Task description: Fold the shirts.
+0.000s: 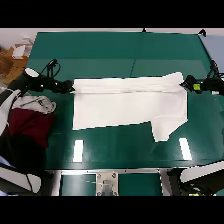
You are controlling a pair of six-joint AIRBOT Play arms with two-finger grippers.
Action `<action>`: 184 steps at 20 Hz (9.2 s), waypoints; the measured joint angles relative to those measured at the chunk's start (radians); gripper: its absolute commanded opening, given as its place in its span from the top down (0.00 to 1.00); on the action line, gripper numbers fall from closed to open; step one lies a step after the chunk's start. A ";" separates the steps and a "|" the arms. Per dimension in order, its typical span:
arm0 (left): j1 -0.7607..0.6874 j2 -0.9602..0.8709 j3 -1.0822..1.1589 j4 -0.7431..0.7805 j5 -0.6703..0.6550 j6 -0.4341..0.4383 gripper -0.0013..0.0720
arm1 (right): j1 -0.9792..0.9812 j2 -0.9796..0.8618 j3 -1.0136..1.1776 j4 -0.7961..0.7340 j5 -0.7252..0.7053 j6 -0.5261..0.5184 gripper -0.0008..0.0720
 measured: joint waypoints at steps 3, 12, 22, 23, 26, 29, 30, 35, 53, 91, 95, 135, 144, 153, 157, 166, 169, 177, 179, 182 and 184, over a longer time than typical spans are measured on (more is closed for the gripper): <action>-0.009 -0.005 -0.019 0.006 0.003 -0.005 0.95 | 0.003 -0.008 -0.008 -0.019 0.002 0.002 0.96; 0.026 -0.003 0.039 0.029 -0.298 -0.152 0.08 | -0.075 0.059 0.041 -0.088 0.208 0.089 0.69; 0.098 0.562 -0.625 0.005 -0.308 -0.334 0.08 | -0.370 0.403 -0.348 -0.121 0.212 0.077 0.70; 0.083 0.632 -0.712 -0.021 -0.257 -0.348 0.08 | -0.392 0.421 -0.383 -0.103 0.191 0.076 0.70; -0.016 0.776 -0.920 -0.105 -0.065 -0.410 0.08 | -0.425 0.453 -0.466 -0.056 0.138 0.072 0.70; -0.162 0.831 -1.027 -0.208 0.171 -0.467 0.08 | -0.410 0.464 -0.509 -0.032 0.102 0.069 0.70; -0.205 0.840 -1.045 -0.231 0.261 -0.497 0.20 | -0.399 0.467 -0.516 -0.028 0.093 0.068 0.70; -0.351 0.814 -1.072 -0.306 0.586 -0.605 0.33 | -0.347 0.471 -0.532 -0.014 0.043 0.064 0.70; -0.150 0.562 -0.895 -0.354 0.452 -0.337 0.95 | -0.441 0.500 -0.578 -0.034 0.199 0.082 0.51; -0.107 0.537 -0.292 0.380 -0.109 -0.540 0.95 | 0.014 0.624 -0.336 -0.217 0.349 0.504 0.97; -0.107 0.307 -0.144 0.324 -0.060 -0.480 0.95 | 0.080 0.435 -0.261 -0.182 0.221 0.508 0.97; -0.044 -0.018 0.310 0.034 -0.287 -0.354 0.95 | -0.043 -0.286 0.269 -0.055 0.625 -0.173 0.97; -0.460 -0.110 0.313 0.005 0.100 -0.283 0.95 | -0.007 -0.151 0.439 0.004 0.824 -0.024 0.97; -0.713 -0.462 0.584 -0.180 0.246 -0.288 0.95 | 0.119 0.100 0.459 0.074 0.909 0.079 0.97; -0.735 -0.525 0.657 -0.228 0.235 -0.299 0.95 | 0.153 0.127 0.460 0.077 0.892 0.100 0.97; -0.522 -0.427 0.758 -0.125 -0.157 -0.296 0.95 | 0.189 0.137 0.460 0.086 0.866 0.176 0.97; -0.385 -0.314 0.763 0.023 -0.333 -0.303 0.95 | 0.269 0.138 0.460 0.103 0.829 0.219 0.97; -0.087 -0.085 0.765 0.163 -0.573 -0.303 0.95 | 0.731 0.053 0.399 0.078 0.381 0.337 0.97; -0.051 -0.071 0.763 0.177 -0.606 -0.297 0.95 | 0.877 -0.023 0.388 0.081 0.203 0.353 0.81; -0.021 -0.056 0.760 0.188 -0.632 -0.270 0.95 | 1.082 -0.142 0.380 0.114 -0.134 0.352 0.19; -0.014 -0.053 0.758 0.192 -0.639 -0.254 0.95 | 1.157 -0.180 0.378 0.116 -0.287 0.315 0.19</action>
